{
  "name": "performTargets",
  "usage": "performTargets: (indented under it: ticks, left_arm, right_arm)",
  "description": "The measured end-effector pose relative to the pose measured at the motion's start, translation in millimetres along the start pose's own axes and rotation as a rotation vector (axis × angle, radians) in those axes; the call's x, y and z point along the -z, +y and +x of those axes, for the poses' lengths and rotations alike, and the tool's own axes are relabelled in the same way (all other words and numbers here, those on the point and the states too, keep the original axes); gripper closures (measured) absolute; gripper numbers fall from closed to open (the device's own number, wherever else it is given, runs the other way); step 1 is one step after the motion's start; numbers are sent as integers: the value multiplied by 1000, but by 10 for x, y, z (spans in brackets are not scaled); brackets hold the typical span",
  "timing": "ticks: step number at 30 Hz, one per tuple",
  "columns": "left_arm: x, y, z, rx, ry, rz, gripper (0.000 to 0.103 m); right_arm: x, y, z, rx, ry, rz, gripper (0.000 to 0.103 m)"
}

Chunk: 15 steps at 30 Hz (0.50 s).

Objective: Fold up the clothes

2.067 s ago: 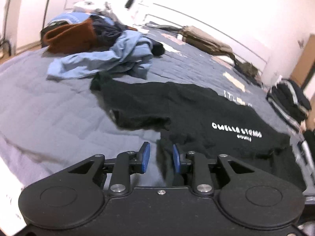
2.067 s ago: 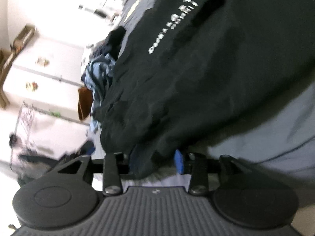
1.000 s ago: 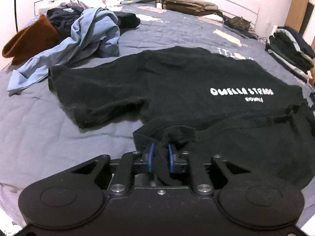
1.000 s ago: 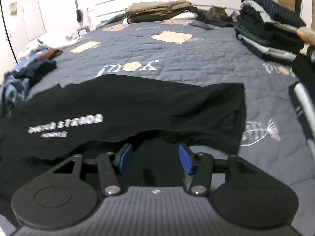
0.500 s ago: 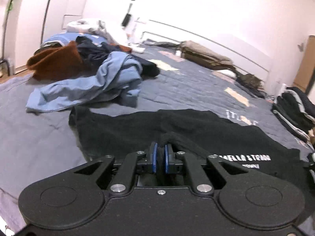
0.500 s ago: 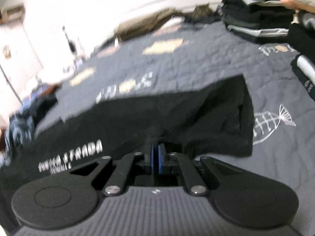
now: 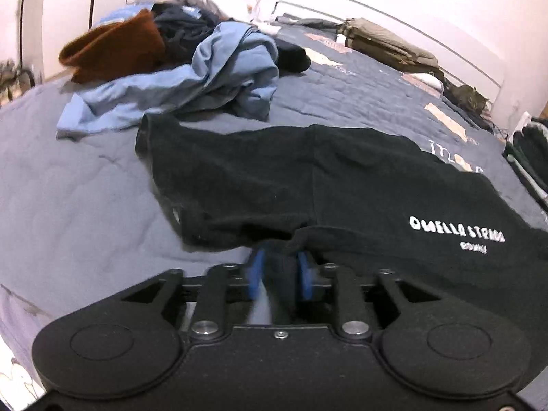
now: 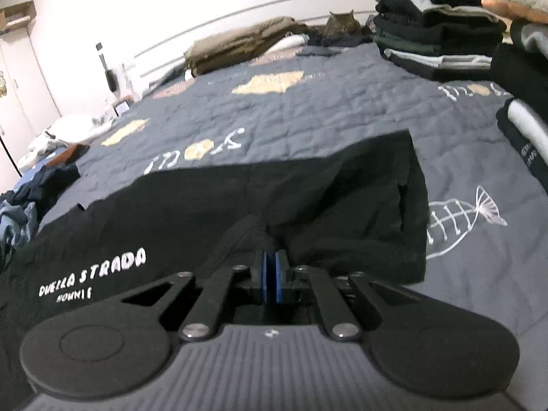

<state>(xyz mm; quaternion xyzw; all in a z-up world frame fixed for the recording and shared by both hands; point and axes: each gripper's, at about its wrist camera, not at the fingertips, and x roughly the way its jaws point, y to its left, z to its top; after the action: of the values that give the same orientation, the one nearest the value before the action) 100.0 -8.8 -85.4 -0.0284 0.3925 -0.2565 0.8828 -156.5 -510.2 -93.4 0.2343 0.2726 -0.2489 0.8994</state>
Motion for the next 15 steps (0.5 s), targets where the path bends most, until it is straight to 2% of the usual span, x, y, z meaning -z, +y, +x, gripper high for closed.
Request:
performTargets:
  ticks: [3,7,9,11,15]
  left_arm:
    - [-56,43,-92,-28,-42,-19,60]
    - [-118,305,-202,-56,-102,-171,59]
    - [-118,459,-196,-43,-104,-285,59]
    - [-118,560,-163,4,-98,-365,59]
    - [-91,680,-95,63,-96,-504,57]
  right_arm:
    - [-7,16,-45,-26,21,12,94]
    - [-46,46,-186,-21,25,21,86]
    - [-56,94,-261,-22,4,16,80]
    - [-58,169,-327,-33,-15,0,73]
    - [8,491,-395,-121,-19,-60,65]
